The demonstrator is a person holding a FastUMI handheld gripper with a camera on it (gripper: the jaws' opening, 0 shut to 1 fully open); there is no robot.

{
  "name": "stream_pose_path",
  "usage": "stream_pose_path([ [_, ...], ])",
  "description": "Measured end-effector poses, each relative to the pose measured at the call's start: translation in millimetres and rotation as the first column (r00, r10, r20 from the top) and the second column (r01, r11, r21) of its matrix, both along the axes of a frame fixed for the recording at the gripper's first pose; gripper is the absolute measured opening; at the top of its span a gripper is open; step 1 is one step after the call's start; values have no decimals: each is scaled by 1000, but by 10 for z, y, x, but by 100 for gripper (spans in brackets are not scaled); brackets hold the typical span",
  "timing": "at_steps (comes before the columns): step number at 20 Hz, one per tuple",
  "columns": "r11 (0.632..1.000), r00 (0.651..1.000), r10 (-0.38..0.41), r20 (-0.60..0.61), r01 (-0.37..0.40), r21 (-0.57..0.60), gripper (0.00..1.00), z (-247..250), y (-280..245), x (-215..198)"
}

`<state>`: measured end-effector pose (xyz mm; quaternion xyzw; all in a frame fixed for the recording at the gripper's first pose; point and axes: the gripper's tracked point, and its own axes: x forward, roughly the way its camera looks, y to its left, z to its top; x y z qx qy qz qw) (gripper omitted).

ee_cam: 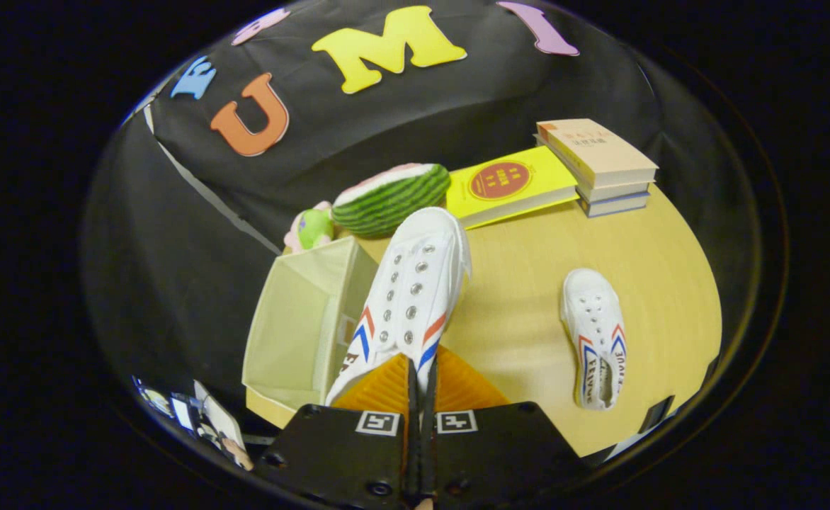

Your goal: Open the storage box then place both shoes into the box .Put the left shoe in first, then the right shoe, with the right side of both shoes facing outward in a uniform manner.

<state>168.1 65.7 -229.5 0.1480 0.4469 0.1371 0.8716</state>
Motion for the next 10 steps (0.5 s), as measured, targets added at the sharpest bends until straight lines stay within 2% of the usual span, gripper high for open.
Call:
stream_pose_path([
  [5, 995, 999, 17, 37, -21, 100, 6, 243, 706, -110],
  [10, 995, 993, 84, 85, -87, 38, 6, 77, 1415, -102],
])
